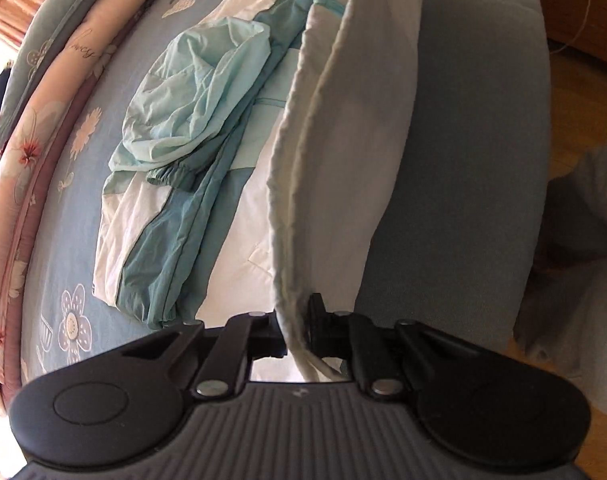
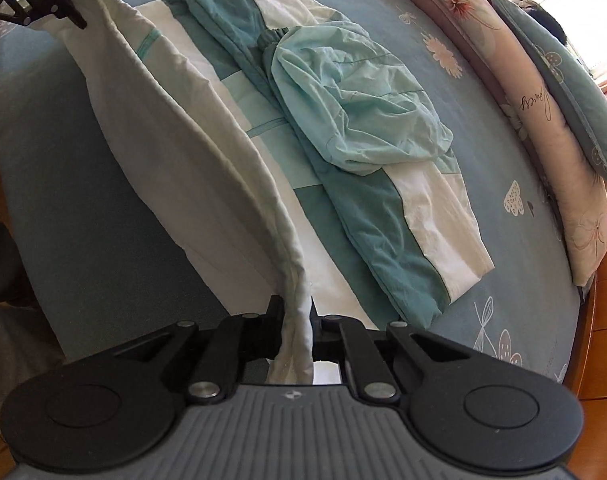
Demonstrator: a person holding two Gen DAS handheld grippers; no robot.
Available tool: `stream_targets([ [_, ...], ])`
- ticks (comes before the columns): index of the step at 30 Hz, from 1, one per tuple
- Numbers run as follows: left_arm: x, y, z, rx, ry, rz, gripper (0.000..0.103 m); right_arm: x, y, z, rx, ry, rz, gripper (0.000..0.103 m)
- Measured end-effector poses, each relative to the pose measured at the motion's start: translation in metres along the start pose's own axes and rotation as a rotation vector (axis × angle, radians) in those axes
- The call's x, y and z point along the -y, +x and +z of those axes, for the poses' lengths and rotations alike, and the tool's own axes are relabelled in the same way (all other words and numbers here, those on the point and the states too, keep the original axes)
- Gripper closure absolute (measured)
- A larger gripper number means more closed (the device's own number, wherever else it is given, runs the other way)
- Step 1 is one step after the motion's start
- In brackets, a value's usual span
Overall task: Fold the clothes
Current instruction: 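Lift the white hem with both grippers and fold it over the hood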
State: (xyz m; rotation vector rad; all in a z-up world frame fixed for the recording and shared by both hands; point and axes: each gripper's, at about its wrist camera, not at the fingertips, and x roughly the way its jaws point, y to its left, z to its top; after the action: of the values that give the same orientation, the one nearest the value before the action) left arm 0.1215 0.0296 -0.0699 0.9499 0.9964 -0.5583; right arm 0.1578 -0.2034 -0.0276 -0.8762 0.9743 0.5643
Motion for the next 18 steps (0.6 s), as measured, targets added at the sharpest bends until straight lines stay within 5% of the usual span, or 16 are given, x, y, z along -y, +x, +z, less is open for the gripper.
stream_targets([
  [18, -0.13, 0.043, 0.048, 0.08, -0.163, 0.239, 0.098, 0.108, 0.037, 0.069, 0.164, -0.044, -0.238, 0.094],
])
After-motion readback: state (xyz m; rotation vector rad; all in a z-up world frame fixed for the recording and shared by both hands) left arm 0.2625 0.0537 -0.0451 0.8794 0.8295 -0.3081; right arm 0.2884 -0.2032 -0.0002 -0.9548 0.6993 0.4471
